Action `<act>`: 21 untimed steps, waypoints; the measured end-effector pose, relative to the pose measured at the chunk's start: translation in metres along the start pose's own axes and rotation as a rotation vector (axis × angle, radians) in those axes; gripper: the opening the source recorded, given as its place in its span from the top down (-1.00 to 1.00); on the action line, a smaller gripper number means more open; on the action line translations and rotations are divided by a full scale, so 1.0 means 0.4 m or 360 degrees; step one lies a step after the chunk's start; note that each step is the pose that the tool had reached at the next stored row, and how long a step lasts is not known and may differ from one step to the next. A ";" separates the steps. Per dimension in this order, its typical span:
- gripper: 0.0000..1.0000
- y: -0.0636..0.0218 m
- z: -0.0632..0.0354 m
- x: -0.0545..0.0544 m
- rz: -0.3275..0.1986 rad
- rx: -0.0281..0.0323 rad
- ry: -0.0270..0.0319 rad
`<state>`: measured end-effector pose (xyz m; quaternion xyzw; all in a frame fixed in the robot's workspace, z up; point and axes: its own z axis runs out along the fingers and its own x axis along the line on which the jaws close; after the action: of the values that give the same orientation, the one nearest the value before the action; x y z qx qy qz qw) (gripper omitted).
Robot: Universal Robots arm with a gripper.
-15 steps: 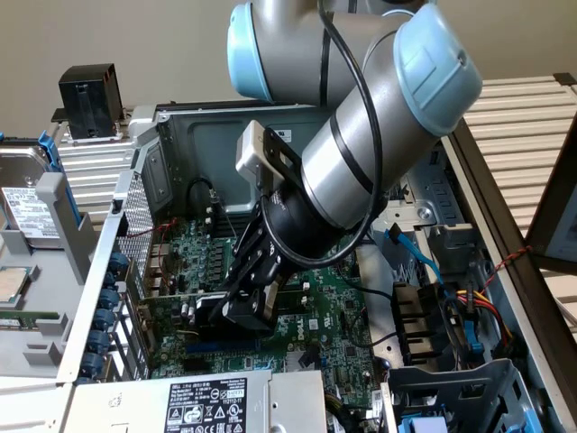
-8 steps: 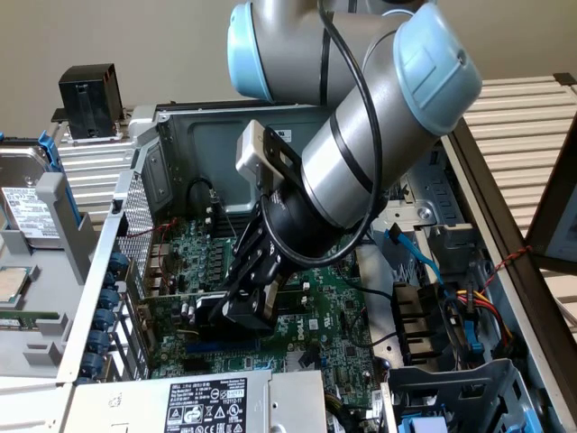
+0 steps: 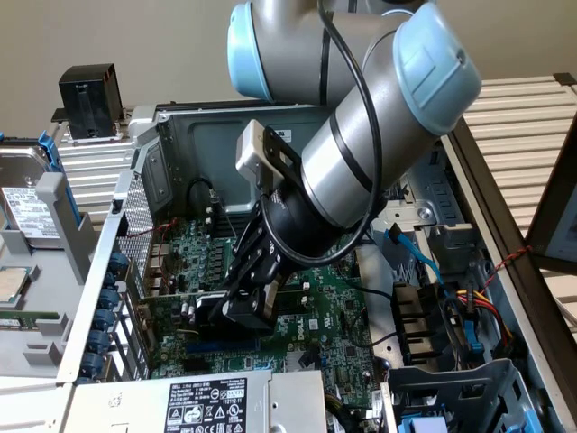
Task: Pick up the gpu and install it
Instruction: 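Insert the gpu into the slot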
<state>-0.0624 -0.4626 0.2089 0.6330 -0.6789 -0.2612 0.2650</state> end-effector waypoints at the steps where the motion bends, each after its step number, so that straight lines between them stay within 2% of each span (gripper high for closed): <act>1: 0.47 0.000 0.000 -0.001 0.0000 0.00000 0.00001; 21: 0.47 0.000 0.003 -0.001 -0.0001 0.00000 0.00084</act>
<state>-0.0632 -0.4621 0.2083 0.6338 -0.6780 -0.2596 0.2668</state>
